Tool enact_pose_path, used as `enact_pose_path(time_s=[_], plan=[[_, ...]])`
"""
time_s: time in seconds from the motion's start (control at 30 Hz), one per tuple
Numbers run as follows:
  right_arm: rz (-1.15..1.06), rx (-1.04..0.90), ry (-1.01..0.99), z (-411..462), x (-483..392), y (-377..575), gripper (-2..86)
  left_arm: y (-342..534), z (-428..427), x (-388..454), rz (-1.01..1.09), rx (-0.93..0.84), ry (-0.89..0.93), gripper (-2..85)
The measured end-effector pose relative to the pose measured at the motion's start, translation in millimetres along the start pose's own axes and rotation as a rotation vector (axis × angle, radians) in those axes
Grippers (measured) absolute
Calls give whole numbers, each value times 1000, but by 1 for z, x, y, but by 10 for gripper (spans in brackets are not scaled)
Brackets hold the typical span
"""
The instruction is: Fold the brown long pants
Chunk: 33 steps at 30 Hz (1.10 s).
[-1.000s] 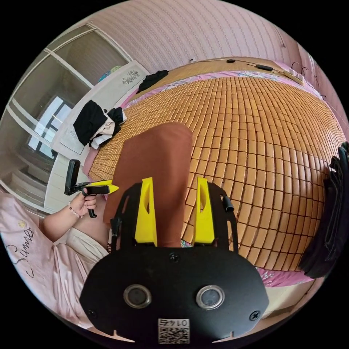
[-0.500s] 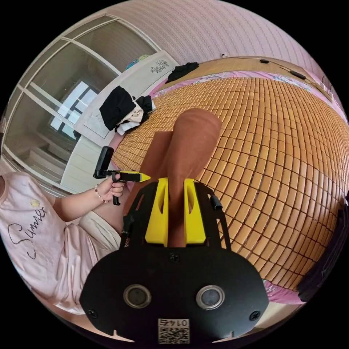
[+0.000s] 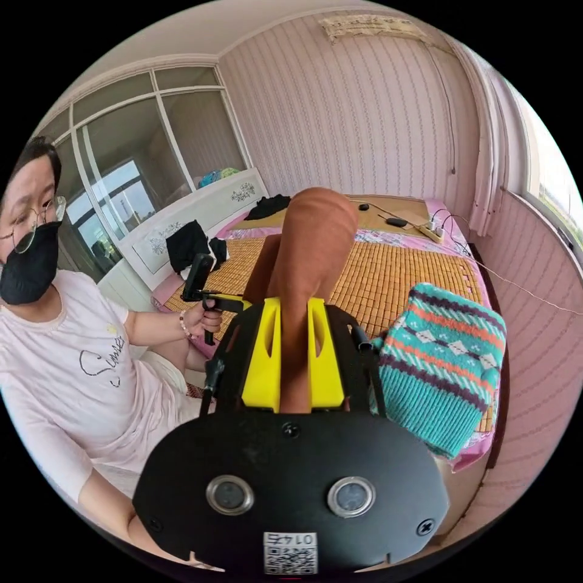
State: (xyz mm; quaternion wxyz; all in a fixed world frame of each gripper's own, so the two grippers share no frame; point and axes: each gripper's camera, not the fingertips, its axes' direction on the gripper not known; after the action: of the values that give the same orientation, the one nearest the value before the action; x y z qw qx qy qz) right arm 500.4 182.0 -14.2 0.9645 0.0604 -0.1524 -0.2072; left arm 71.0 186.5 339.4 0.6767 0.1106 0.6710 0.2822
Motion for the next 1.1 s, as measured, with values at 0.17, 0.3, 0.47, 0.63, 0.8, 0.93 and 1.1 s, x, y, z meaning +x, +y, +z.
enact_pose_path(time_s=[0.17,0.3,0.47,0.63,0.8,0.93,1.1], plan=[[287,-122,312,-9,105,10,101,-64,165,13,5,-179,-254,96],[513,-197,410,49,161,60,97,-64,202,1,-70,-159,-250,109],[445,-147,431,59,138,59,94,-61,187,18,-1,-227,-272,110],[361,-72,525,53,75,58,86,-21,111,48,97,-106,-352,88],[182,10,475,68,-38,81,94,72,-12,84,219,-12,-493,66],[2,-52,340,138,-143,107,91,175,-119,114,267,38,-738,12],[-207,-220,117,243,-246,101,97,272,-240,134,50,197,-930,14]])
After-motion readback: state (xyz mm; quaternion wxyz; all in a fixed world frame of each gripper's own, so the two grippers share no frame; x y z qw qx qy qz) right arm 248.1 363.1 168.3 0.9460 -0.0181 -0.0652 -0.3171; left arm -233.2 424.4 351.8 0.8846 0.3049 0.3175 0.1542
